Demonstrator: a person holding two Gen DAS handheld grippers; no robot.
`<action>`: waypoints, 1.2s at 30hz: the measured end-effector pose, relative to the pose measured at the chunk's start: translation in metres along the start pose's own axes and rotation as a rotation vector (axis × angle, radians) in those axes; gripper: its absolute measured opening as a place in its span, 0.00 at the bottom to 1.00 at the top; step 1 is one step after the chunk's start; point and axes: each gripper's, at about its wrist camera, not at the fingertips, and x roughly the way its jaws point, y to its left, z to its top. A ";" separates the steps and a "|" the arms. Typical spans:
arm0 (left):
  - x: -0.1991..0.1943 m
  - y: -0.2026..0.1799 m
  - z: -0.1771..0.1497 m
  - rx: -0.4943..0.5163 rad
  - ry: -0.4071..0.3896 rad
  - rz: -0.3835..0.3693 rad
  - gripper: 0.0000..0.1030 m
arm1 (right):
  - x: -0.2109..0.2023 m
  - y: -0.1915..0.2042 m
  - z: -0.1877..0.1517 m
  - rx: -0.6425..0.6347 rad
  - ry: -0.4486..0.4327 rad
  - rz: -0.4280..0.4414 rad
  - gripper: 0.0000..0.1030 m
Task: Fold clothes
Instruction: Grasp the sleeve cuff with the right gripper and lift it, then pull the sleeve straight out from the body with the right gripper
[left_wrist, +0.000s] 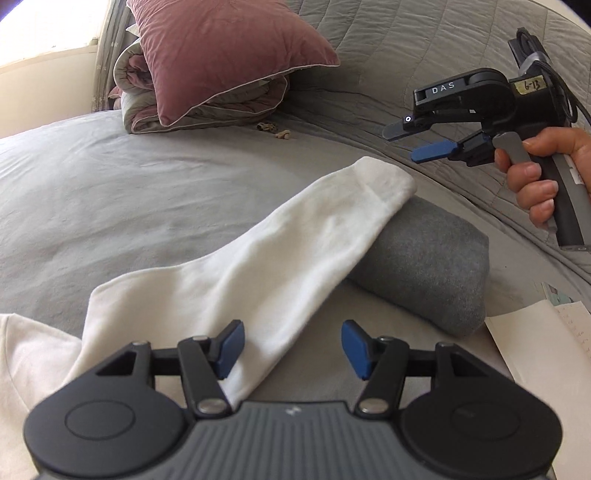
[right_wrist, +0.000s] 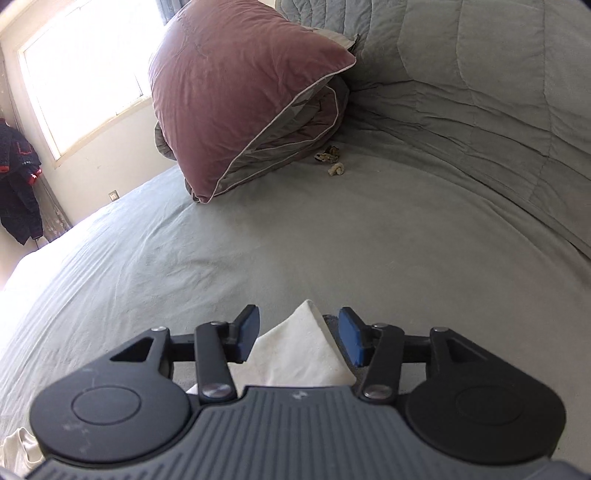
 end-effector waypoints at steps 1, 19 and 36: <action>0.002 -0.005 0.000 0.013 -0.008 0.019 0.53 | -0.003 -0.002 -0.004 0.010 0.002 0.009 0.50; -0.015 -0.004 0.026 -0.033 -0.019 -0.013 0.08 | -0.045 0.032 -0.025 -0.185 -0.150 -0.064 0.02; -0.086 0.137 0.013 -0.042 -0.012 0.374 0.46 | -0.042 0.010 -0.079 -0.311 -0.077 -0.244 0.21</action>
